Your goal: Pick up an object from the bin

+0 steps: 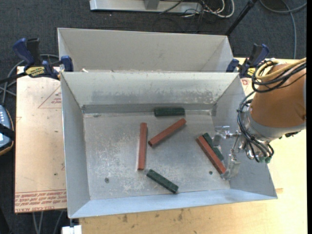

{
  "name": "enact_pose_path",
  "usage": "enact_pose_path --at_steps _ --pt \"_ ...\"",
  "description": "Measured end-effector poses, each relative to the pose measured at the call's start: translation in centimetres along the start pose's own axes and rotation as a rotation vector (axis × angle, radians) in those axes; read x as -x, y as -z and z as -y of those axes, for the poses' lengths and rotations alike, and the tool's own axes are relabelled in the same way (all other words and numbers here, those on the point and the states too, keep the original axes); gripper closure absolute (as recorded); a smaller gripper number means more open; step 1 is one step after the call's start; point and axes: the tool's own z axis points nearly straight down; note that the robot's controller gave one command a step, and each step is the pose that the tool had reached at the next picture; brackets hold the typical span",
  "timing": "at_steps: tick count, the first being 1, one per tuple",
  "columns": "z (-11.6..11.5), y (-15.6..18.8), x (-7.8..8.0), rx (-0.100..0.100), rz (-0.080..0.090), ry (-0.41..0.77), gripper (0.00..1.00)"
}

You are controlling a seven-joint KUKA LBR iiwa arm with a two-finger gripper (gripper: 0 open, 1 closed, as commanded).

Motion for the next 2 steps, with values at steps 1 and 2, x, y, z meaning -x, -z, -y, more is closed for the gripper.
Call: enact_pose_path --at_steps 1,2 --pt "5.5 -2.6 3.1 -0.003 0.010 0.186 0.00" --pt "2.6 -11.1 6.3 0.006 0.012 0.957 0.00"
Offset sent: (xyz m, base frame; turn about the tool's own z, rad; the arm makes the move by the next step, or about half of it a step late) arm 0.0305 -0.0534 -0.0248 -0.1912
